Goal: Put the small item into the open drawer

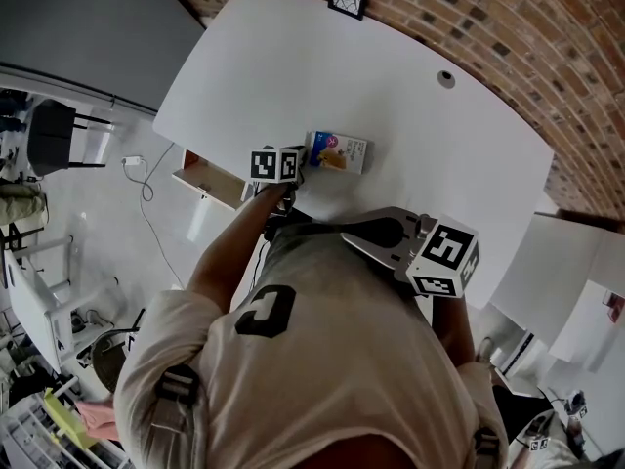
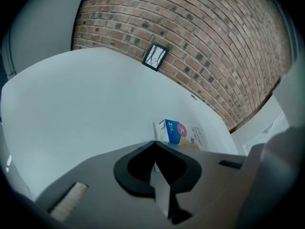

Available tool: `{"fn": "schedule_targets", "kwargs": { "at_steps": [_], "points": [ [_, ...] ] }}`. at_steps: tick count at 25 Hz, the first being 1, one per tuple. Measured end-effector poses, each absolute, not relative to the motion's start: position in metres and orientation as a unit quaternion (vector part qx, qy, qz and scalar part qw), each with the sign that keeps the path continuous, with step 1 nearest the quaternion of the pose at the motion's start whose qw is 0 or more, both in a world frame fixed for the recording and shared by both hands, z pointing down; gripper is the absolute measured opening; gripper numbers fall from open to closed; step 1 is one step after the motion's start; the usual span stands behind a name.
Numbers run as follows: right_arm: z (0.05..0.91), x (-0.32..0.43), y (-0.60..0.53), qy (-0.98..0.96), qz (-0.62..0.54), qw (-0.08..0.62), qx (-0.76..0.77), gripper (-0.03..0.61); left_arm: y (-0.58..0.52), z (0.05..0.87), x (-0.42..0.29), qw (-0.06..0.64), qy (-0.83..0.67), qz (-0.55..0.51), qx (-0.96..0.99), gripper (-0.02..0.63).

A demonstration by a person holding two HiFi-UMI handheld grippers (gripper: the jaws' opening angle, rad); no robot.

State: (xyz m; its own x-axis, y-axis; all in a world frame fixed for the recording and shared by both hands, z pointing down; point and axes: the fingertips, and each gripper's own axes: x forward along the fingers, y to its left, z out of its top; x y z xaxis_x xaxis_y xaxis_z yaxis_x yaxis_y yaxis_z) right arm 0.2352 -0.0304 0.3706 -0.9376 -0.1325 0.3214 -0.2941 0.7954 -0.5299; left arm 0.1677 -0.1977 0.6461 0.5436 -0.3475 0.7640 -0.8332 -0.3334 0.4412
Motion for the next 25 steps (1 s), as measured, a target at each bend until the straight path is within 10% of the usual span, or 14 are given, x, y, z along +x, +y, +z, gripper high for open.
{"fn": "schedule_targets", "kwargs": {
  "at_steps": [25],
  "points": [
    [0.375,0.281,0.015,-0.946,0.297,0.116,0.064,0.005,-0.162,0.596,0.168,0.473,-0.474,0.154,0.727,0.002]
  ]
}}
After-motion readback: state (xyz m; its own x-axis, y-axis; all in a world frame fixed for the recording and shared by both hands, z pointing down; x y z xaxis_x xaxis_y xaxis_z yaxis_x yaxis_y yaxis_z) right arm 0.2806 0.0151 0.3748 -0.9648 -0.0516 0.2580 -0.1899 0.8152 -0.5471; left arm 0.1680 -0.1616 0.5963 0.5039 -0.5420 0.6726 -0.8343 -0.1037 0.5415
